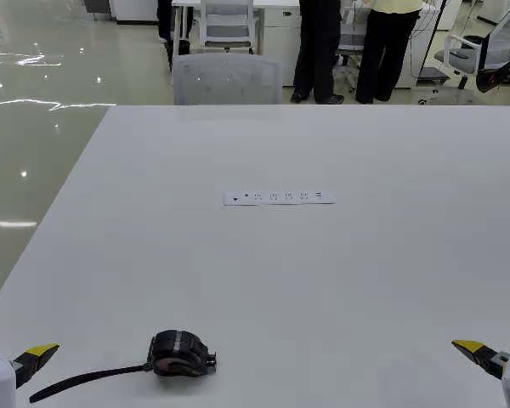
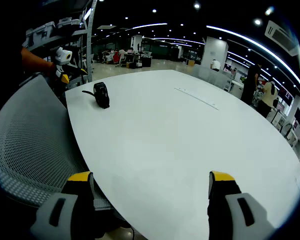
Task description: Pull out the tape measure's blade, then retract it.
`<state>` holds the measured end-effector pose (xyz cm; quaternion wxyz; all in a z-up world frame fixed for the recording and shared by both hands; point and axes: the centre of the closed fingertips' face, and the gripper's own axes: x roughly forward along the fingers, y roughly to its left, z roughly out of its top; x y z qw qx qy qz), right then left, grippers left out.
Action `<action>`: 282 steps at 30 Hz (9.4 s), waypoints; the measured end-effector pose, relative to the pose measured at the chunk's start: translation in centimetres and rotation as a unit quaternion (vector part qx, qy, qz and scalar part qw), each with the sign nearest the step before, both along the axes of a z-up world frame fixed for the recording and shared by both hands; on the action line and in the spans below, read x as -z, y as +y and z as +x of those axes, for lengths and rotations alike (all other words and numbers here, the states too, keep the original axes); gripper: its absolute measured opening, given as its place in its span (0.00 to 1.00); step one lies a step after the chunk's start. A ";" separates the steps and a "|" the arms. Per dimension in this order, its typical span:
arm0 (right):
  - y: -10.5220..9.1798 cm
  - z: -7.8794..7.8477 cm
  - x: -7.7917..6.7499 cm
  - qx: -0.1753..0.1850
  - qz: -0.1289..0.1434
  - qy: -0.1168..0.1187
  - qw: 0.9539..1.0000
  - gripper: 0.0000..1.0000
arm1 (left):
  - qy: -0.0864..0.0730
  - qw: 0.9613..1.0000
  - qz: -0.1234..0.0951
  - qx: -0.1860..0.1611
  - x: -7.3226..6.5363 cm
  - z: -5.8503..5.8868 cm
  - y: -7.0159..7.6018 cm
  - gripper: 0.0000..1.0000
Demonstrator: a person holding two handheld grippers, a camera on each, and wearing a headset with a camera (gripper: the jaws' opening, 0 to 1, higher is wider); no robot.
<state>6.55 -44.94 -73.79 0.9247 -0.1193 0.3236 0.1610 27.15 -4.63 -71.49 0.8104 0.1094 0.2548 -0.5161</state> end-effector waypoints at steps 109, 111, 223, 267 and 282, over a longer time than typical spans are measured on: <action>14.5 13.9 -4.4 -0.233 -0.017 -0.010 0.972 0.95 | -0.060 0.891 0.257 0.370 4.2 1.8 -11.7 0.50; 15.1 14.3 -4.1 -0.242 -0.018 -0.009 0.970 0.94 | -0.079 0.884 0.268 0.376 4.6 2.1 -11.9 0.47; 26.4 20.5 8.4 -0.349 -0.016 0.100 0.932 0.13 | -0.068 0.873 0.292 0.384 8.0 1.7 -12.2 0.34; 25.9 20.5 8.4 -0.345 0.006 0.129 0.930 0.13 | -0.068 0.878 0.279 0.382 7.9 1.8 -11.8 0.34; 24.4 20.2 8.4 -0.338 0.007 0.124 0.933 0.13 | -0.064 0.881 0.279 0.377 7.8 1.9 -11.9 0.34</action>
